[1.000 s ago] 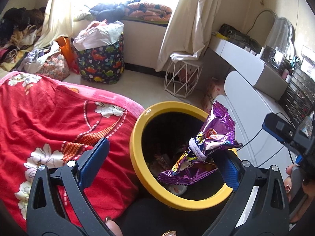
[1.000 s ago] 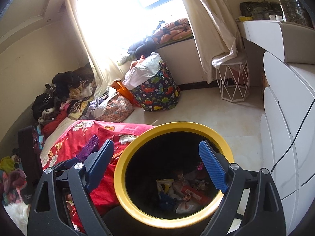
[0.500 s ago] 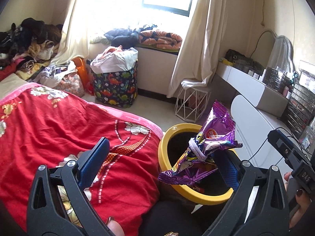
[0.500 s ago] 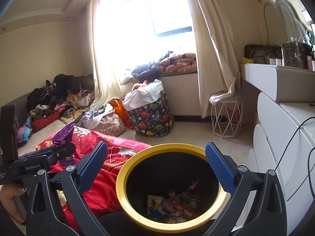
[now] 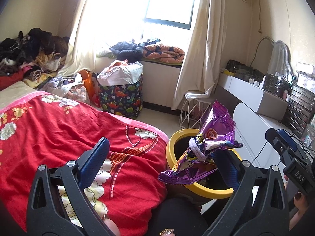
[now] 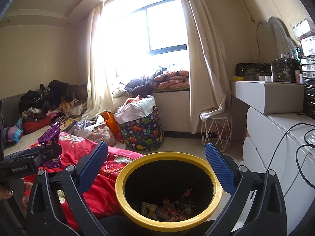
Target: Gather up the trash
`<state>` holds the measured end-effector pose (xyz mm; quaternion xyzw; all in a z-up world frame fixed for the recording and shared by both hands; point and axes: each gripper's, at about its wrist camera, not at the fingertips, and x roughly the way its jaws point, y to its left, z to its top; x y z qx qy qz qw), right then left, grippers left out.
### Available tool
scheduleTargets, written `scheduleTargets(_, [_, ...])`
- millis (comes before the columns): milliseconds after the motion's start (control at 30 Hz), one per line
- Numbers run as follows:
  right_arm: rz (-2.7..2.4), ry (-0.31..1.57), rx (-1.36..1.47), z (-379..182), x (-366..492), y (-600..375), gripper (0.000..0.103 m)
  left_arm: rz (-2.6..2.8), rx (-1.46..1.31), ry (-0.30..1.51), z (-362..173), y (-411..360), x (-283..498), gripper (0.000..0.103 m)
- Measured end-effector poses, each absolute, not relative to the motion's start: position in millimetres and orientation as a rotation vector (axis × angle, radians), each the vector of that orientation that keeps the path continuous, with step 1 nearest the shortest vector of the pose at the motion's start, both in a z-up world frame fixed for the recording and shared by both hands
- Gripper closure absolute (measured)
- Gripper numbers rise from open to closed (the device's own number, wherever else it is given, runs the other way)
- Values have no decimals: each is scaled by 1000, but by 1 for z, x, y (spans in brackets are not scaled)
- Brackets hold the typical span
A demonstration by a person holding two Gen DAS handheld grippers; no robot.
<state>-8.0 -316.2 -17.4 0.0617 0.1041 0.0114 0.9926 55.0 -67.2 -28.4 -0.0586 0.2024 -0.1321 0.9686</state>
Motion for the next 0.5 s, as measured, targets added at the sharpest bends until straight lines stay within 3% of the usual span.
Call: scheduleTargets(500, [17,204,98,-21,-15,-311,7,-251,-124,386,-30,-66,43,11])
